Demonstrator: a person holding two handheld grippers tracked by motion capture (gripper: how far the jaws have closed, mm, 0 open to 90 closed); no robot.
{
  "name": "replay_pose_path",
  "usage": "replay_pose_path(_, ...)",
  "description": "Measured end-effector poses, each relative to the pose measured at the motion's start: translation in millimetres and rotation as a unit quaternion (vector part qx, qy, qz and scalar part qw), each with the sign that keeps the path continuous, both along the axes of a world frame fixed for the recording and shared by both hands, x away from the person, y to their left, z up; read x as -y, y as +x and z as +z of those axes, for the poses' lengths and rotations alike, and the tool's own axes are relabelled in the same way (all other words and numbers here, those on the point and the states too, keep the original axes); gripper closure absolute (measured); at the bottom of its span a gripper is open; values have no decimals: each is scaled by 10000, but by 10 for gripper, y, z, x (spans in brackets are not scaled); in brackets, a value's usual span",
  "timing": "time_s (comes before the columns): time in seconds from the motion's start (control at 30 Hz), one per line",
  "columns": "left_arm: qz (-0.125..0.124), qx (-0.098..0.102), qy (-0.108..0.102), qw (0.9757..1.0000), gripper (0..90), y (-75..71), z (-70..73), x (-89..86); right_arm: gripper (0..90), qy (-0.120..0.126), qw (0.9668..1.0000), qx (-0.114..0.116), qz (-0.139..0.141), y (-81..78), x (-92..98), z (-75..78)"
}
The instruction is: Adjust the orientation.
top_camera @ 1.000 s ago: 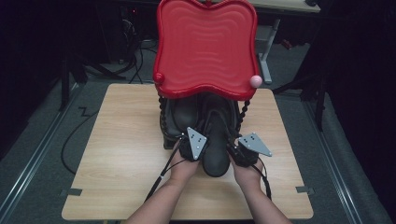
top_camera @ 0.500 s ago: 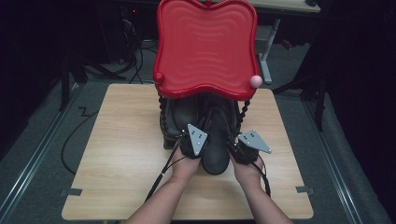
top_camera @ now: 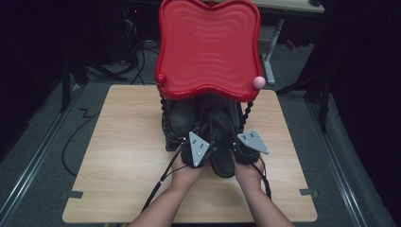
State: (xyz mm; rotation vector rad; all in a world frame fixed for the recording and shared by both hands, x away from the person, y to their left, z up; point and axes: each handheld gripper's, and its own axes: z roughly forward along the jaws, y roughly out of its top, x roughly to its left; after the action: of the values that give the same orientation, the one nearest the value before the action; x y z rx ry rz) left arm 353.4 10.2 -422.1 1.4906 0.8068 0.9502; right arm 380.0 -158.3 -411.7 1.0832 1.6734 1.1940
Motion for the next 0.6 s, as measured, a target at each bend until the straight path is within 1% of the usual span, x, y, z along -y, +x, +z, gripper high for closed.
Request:
replay_pose_path(0.07,-78,-3,-28,10000,569,-84,-21,-4,810,-28,10000,20,-38,20,21,1)
replay_pose_path(0.1,-116,-16,-20,9999,571,-149,-49,-11,809,-10,10000,10,-48,23,22,1)
replay_pose_path(0.13,-155,-14,-5,9999,583,-204,-79,-17,809,-28,10000,33,-64,28,25,4)
replay_pose_path(0.17,-185,-21,11,9998,619,-245,-105,-23,808,-9,10000,31,-82,34,20,10)
replay_pose_path(0.2,-202,-40,30,9998,619,-302,-141,-32,808,-9,10000,31,-82,34,20,10)
replay_pose_path(0.23,-213,-41,16,9998,647,-356,-181,-42,808,-17,10000,40,-84,38,17,12)
replay_pose_path(0.27,-230,-70,17,9997,702,-408,-219,-53,808,-6,9999,49,-103,44,13,13)
replay_pose_path(0.3,-233,-70,62,9997,797,-517,-293,-70,808,-1,9999,42,-115,55,6,13)
replay_pose_path(0.33,-233,-70,62,9997,840,-517,-293,-70,808,-1,9999,42,-115,55,6,13)
replay_pose_path(0.37,-238,-56,72,9997,888,-573,-327,-75,807,-7,9999,52,-117,62,-5,15)
replay_pose_path(0.4,-272,-57,58,9996,888,-627,-360,-74,807,-7,9999,52,-117,62,-5,15)
replay_pose_path(0.47,-395,16,125,9991,898,-744,-429,-45,806,-10,9999,54,-138,71,-22,22)
replay_pose_path(0.53,-550,109,164,9983,898,-863,-494,-2,806,-11,9999,43,-163,81,-34,28)
replay_pose_path(0.6,-711,124,160,9973,898,-952,-549,51,805,-7,9998,28,-186,93,-48,33)
